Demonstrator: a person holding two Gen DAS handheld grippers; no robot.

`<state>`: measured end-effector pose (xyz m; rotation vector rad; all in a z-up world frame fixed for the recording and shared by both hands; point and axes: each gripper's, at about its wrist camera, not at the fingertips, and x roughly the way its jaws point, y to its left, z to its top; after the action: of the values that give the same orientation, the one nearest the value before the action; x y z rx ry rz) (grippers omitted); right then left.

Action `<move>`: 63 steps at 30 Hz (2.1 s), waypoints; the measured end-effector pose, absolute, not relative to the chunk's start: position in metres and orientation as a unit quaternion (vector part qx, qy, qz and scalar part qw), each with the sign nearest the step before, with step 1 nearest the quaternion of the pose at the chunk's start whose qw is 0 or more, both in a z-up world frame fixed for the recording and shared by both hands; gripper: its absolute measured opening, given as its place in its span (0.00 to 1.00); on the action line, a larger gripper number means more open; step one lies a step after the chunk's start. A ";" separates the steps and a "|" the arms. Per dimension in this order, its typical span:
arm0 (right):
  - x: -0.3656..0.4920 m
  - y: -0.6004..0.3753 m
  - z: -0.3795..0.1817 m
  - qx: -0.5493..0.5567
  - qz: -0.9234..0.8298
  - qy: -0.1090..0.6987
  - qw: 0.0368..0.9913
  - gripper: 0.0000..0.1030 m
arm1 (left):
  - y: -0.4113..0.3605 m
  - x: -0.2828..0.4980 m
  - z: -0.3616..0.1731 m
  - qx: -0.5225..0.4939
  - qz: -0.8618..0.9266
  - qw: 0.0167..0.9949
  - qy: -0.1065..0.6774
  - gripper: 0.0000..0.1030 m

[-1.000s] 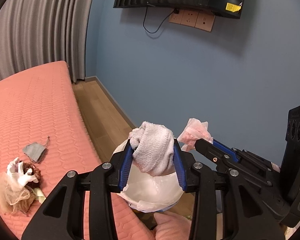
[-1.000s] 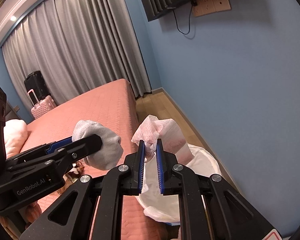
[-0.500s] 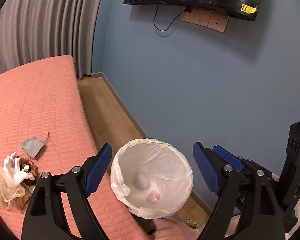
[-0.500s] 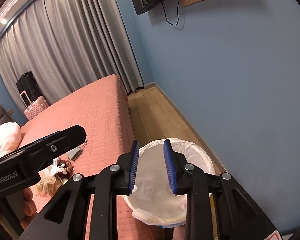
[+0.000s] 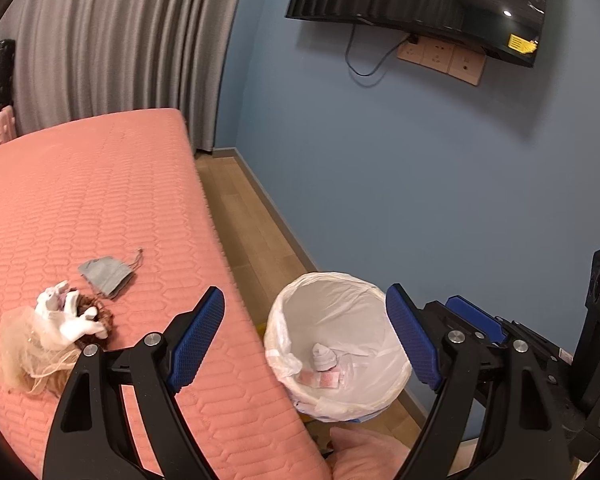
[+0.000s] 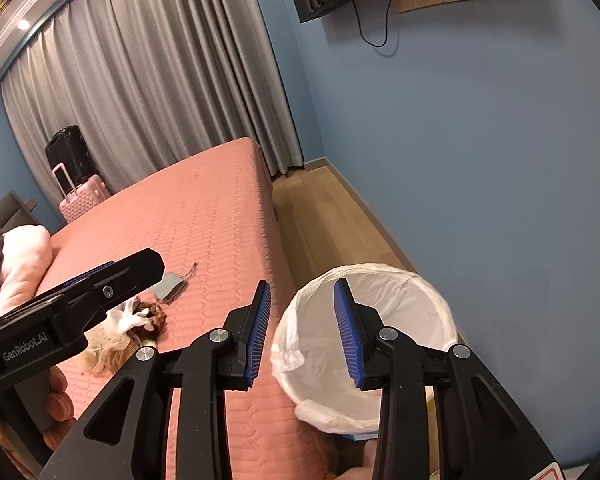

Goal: Collect trash
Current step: 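Move both open grippers back toward the pile on the bed, then grasp the beige tulle mesh with the left gripper while the right grasps a white cloth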

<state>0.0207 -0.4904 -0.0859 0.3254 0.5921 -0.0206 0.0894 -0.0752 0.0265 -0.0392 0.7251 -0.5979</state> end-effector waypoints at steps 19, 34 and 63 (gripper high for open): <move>0.016 -0.356 -0.083 0.106 0.088 0.315 0.939 0.47 | 0.070 0.097 0.002 -0.077 -0.161 0.914 0.364 0.84; 0.048 -0.262 -0.105 0.075 0.140 0.355 0.921 0.50 | 0.183 0.126 -0.048 -0.127 -0.062 0.903 0.405 0.89; 0.114 -0.186 -0.164 0.049 0.168 0.429 0.886 0.50 | 0.252 0.167 -0.090 -0.183 -0.051 0.879 0.438 0.02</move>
<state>0.1143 -0.1863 -0.1635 0.1022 0.8910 0.3494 0.1669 0.2522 -0.0902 -0.3812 0.9128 -0.1060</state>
